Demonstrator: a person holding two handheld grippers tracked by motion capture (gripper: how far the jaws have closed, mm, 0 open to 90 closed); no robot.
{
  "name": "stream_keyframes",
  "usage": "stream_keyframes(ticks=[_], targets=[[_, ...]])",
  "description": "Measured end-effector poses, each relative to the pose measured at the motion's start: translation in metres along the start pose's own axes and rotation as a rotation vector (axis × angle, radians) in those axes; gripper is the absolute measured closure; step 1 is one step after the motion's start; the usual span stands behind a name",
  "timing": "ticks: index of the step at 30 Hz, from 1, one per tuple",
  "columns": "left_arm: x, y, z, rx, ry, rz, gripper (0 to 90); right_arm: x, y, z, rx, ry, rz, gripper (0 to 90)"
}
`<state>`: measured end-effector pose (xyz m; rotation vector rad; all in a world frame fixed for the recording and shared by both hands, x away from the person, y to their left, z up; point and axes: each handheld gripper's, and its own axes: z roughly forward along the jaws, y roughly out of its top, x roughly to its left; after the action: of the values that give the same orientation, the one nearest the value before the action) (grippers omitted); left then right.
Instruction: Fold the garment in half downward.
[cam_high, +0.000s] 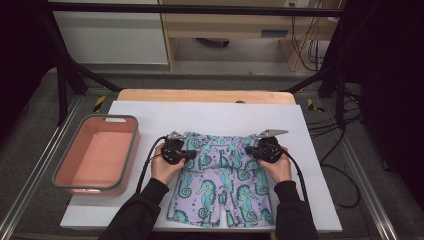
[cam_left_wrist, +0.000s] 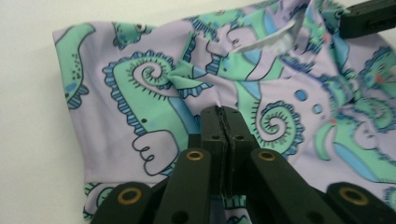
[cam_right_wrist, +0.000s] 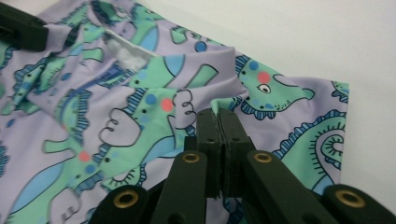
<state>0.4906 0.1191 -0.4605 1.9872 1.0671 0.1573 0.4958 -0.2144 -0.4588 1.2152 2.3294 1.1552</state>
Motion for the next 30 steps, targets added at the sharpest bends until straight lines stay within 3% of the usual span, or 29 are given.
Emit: stream_keyframes(ticks=[5, 16, 23, 30], targets=[[-0.006, 0.0, -0.013, -0.05, -0.035, 0.01, 88.2, 0.007, 0.004, -0.018, -0.037, 0.008, -0.021, 89.4], [-0.031, -0.011, -0.044, -0.125, -0.084, 0.085, 88.2, 0.033, -0.003, -0.059, -0.093, 0.033, -0.073, 89.6], [-0.044, -0.022, -0.06, -0.124, -0.104, 0.114, 88.2, 0.047, -0.018, -0.078, -0.114, 0.056, -0.082, 89.6], [-0.053, -0.049, -0.062, -0.08, -0.119, 0.138, 87.9, 0.054, -0.047, -0.079, -0.082, 0.077, -0.06, 89.5]])
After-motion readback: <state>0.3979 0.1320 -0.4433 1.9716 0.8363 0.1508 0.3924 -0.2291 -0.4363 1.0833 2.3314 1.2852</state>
